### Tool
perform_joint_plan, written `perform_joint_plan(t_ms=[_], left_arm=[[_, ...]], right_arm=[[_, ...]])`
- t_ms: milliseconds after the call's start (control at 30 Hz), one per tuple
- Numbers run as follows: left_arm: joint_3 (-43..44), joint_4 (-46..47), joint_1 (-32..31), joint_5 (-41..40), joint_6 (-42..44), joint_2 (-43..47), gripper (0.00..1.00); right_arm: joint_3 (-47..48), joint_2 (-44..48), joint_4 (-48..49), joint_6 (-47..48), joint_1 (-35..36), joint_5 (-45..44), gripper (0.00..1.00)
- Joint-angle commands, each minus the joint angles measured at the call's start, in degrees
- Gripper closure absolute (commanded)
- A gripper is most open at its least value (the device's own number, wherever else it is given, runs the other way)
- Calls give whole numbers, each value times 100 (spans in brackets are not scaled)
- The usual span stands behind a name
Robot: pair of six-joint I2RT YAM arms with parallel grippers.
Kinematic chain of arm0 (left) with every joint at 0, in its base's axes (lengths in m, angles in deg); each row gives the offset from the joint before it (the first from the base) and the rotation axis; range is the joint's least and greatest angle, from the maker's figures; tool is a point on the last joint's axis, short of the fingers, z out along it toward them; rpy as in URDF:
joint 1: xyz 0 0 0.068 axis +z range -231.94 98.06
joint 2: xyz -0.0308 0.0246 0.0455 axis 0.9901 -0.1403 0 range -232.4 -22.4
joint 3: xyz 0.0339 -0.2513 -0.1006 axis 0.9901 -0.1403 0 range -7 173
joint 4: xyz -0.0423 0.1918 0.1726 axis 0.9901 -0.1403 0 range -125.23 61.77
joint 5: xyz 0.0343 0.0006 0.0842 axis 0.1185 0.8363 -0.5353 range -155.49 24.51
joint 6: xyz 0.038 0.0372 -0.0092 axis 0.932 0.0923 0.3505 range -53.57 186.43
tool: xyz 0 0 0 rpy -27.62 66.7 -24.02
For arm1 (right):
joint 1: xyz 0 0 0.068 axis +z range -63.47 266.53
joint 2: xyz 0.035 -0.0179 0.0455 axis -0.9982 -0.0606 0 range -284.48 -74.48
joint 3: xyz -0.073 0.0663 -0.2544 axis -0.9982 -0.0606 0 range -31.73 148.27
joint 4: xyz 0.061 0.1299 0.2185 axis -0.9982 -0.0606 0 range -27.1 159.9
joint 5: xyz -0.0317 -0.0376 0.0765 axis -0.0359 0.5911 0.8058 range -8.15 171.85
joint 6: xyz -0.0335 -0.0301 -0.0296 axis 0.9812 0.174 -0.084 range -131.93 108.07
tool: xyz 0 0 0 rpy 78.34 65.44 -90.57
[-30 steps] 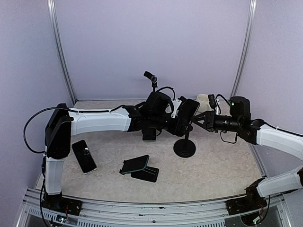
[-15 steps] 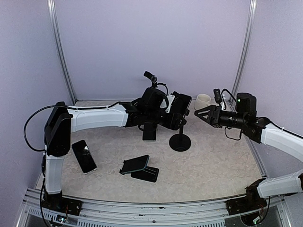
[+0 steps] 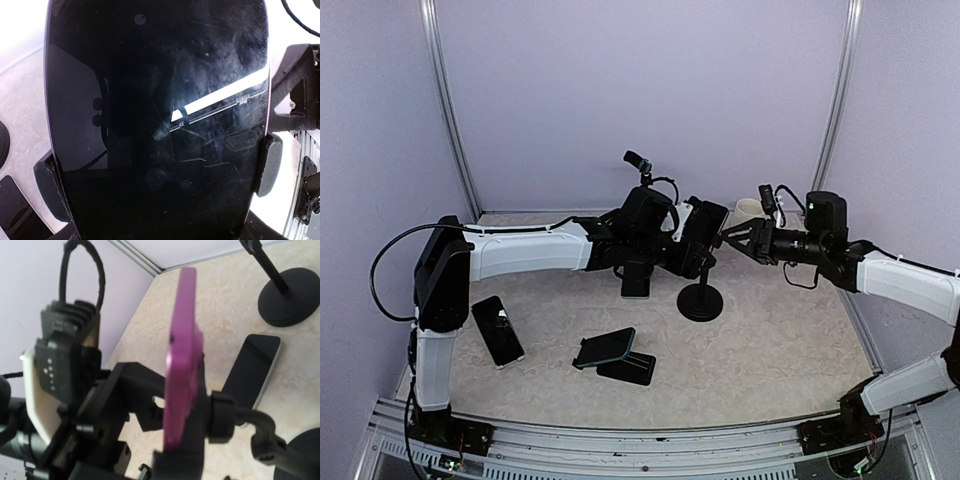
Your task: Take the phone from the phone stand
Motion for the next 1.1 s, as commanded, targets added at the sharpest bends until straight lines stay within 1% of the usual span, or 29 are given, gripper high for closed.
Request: perform_joint_plan(t_ms=[0,300,533,833,1067], left_arm=[[156,-135,-16,-29,26,-42,81],[165,-124,-25,-58,50,-37,81],[206,-147,-34,-70,56,-73,82],[252,-205,-8,-186,55,-109,82],[170,-189,200,-398,-305,-92,84]], right_arm=[[201,-206,202,23,72,-27,48],[308,-505,268,-64,121,-96,50],[399,-708,476,-182,225,-50,56],[441,-683,388,-144,257,-119,72],[369,-564,234,-43,258,-130,83]])
